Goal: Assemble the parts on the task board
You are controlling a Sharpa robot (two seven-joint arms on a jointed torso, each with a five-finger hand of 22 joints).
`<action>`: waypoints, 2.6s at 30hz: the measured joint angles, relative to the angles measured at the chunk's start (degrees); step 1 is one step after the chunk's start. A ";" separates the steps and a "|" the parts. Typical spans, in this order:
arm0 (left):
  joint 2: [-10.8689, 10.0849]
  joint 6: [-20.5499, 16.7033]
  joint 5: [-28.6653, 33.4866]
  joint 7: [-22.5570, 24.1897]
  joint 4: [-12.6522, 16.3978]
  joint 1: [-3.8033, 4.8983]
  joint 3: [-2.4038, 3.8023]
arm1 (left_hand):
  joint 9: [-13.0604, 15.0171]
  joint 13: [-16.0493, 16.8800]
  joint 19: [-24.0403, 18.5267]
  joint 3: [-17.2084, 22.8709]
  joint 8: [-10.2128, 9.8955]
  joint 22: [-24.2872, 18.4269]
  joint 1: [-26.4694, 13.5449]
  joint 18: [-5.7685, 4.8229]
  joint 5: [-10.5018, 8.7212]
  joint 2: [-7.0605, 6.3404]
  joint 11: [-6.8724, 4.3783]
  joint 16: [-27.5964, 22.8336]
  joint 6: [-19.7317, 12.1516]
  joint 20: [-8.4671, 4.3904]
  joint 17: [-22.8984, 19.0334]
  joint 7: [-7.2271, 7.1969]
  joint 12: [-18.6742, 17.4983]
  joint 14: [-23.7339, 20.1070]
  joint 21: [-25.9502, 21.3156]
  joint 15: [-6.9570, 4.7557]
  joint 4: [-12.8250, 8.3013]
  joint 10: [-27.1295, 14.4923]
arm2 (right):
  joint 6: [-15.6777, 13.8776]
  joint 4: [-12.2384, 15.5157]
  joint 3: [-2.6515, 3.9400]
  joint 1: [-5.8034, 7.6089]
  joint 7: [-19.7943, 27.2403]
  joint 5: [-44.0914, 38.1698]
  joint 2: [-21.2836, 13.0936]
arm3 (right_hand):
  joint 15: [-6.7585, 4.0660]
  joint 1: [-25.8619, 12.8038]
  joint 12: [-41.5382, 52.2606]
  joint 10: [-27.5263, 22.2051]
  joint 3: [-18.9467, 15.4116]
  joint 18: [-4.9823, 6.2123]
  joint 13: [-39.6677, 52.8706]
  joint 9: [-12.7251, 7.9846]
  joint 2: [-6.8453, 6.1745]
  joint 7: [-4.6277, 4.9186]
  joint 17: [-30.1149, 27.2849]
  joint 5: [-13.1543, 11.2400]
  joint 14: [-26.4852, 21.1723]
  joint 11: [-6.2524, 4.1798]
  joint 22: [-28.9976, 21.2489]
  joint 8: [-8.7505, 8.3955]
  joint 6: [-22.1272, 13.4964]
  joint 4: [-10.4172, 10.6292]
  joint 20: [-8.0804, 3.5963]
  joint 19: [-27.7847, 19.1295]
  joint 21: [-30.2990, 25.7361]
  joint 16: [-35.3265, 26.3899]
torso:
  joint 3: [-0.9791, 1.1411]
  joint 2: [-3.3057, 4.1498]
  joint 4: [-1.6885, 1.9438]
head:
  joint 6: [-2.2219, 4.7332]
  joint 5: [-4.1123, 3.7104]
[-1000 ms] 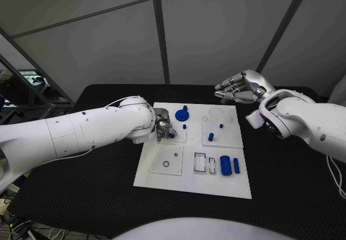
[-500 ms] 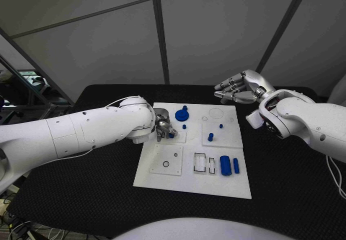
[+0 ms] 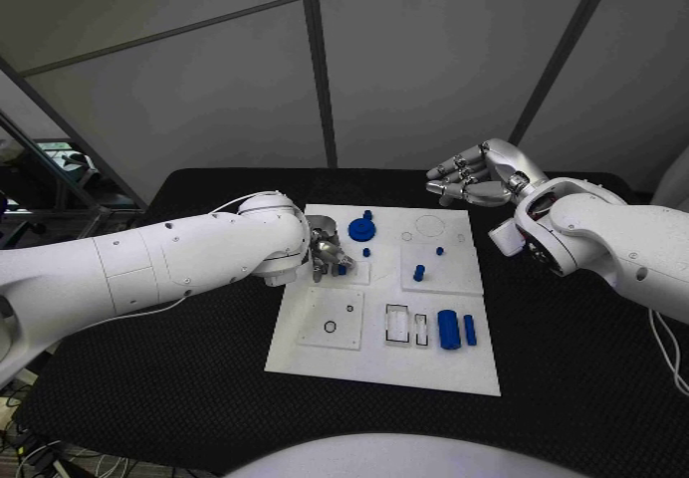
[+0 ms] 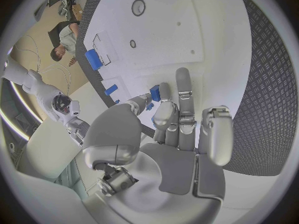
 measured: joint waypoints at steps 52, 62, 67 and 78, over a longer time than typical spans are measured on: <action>-3.85 2.04 0.66 -0.02 -0.12 2.66 6.14 | -3.86 -12.75 -0.01 -12.56 -2.08 0.00 7.35 0.00 0.00 -0.16 1.70 -0.98 -5.04 0.01 0.39 2.15 -10.79 0.12 -4.63 0.72 0.83 -7.59 | 0.02 -0.75 0.00 -0.01 0.02 -0.02 0.27 | 0.21 -0.77 0.00 -0.21 -0.32 0.00 -0.03 0.00 -0.15 0.21 -0.09 0.00 0.21 0.21 -0.26 0.00 -0.21 -0.02 0.20 0.20 -0.21 -0.32 | -0.01 -0.04 0.03 | 0.79 -0.14; -0.70 5.27 4.08 0.08 -9.27 5.31 6.79 | -3.69 -7.48 -2.28 -14.33 -0.24 -2.49 11.85 0.01 0.00 0.82 2.81 0.36 -8.02 1.54 3.30 3.49 -4.98 -1.85 -9.54 1.81 0.58 -9.33 | 0.02 -1.00 -0.01 -0.01 -0.11 -0.02 0.67 | 0.21 -0.76 0.00 -0.21 -0.32 0.00 -0.02 0.00 -0.15 0.21 -0.09 0.00 0.21 0.21 -0.25 0.00 -0.21 -0.02 0.20 0.20 -0.21 -0.32 | -0.02 0.09 -0.05 | 1.24 -0.10; 0.88 7.22 4.49 0.12 -13.29 5.59 6.82 | -2.85 0.52 -0.49 -17.65 2.55 0.04 11.42 0.02 0.00 1.25 1.92 4.25 -7.71 0.52 6.83 2.53 2.65 -0.21 -6.54 0.83 3.09 -4.98 | 0.01 -1.01 -0.01 -0.01 -0.21 -0.02 0.67 | 0.21 -0.76 0.00 -0.21 -0.32 0.00 -0.02 0.00 -0.15 0.21 -0.08 0.00 0.21 0.21 -0.25 0.00 -0.21 -0.02 0.20 0.20 -0.21 -0.32 | -0.04 0.13 -0.03 | 1.21 -0.10; 4.56 10.61 4.39 0.15 -18.60 5.54 5.19 | -2.50 3.13 -0.20 -22.89 4.71 0.03 11.92 0.02 -2.23 2.13 1.05 42.04 -8.00 -0.21 29.94 1.62 4.88 0.95 -5.67 -0.09 6.62 -3.66 | 0.02 -0.88 -0.01 -0.01 -0.35 -0.01 0.87 | 0.21 -0.76 0.00 -0.21 -0.32 0.00 -0.02 0.00 -0.15 0.21 -0.08 0.00 0.21 0.21 -0.25 0.00 -0.21 -0.02 0.20 0.20 -0.43 -0.59 | -0.15 0.22 0.04 | 0.88 0.09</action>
